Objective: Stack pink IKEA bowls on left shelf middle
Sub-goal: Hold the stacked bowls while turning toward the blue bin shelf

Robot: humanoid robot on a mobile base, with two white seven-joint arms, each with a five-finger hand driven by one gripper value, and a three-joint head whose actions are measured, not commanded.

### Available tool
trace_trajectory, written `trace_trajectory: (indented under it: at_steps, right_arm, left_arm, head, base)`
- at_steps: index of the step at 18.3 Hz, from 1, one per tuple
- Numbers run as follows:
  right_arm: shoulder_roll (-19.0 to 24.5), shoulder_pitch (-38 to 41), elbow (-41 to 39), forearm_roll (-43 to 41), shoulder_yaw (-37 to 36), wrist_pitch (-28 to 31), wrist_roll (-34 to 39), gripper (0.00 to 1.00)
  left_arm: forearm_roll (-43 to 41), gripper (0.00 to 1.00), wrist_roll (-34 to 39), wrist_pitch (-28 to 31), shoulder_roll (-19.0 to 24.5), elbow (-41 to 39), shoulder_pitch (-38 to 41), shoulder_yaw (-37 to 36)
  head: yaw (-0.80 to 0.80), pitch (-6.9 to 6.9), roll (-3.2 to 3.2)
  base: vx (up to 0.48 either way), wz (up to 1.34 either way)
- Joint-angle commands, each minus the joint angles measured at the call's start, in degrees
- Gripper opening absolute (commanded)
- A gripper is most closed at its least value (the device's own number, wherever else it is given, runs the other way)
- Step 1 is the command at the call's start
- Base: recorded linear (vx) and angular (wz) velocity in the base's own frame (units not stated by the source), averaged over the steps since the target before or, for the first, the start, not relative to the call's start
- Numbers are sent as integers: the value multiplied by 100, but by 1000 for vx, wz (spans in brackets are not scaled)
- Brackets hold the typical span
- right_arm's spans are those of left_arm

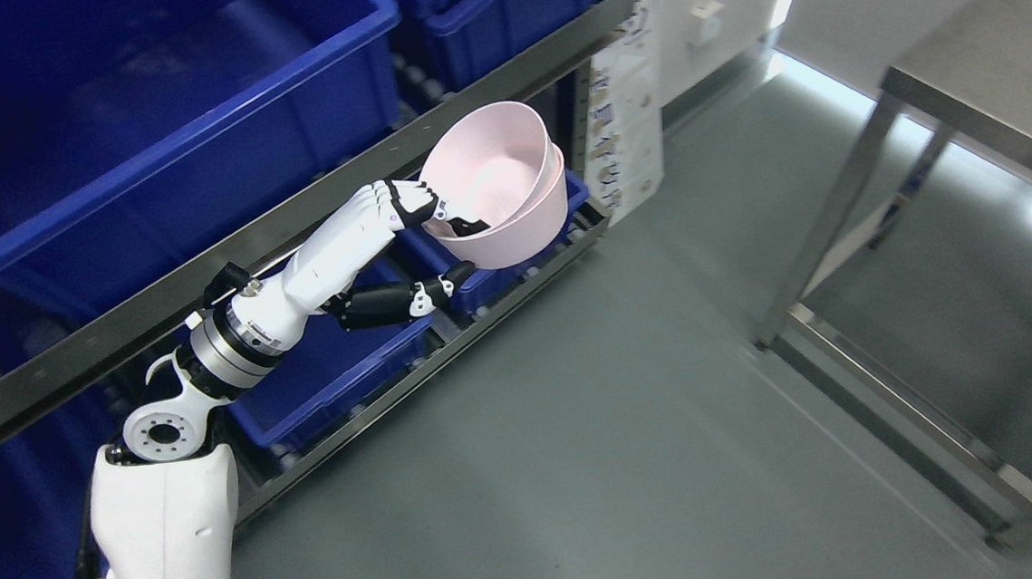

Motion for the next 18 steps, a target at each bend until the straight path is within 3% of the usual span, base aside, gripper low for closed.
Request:
trace_trajectory:
  at_steps: [1, 6, 12, 18]
  right_arm:
    - [-100, 167, -193, 0, -70, 7, -4, 100]
    - [-100, 167, -193, 0, -62, -2, -4, 100]
    - [-100, 167, -193, 0, -62, -2, -4, 100]
    - [-100, 167, -193, 0, -62, 7, -4, 100]
  left_arm:
    - [0, 5, -3, 3, 145, 6, 8, 102]
    - [0, 4, 6, 3, 145, 6, -149, 163]
    - [-52, 4, 14, 3, 145, 76, -1343, 128]
    - [-834, 4, 14, 3, 180, 937, -2171, 382]
  head:
    - [0, 0, 0]
    - [0, -1, 0]
    - [0, -3, 0]
    - [0, -4, 0]
  base:
    - [-166, 1018]
    - [-172, 1099]
    - [-129, 993]
    - [21, 377]
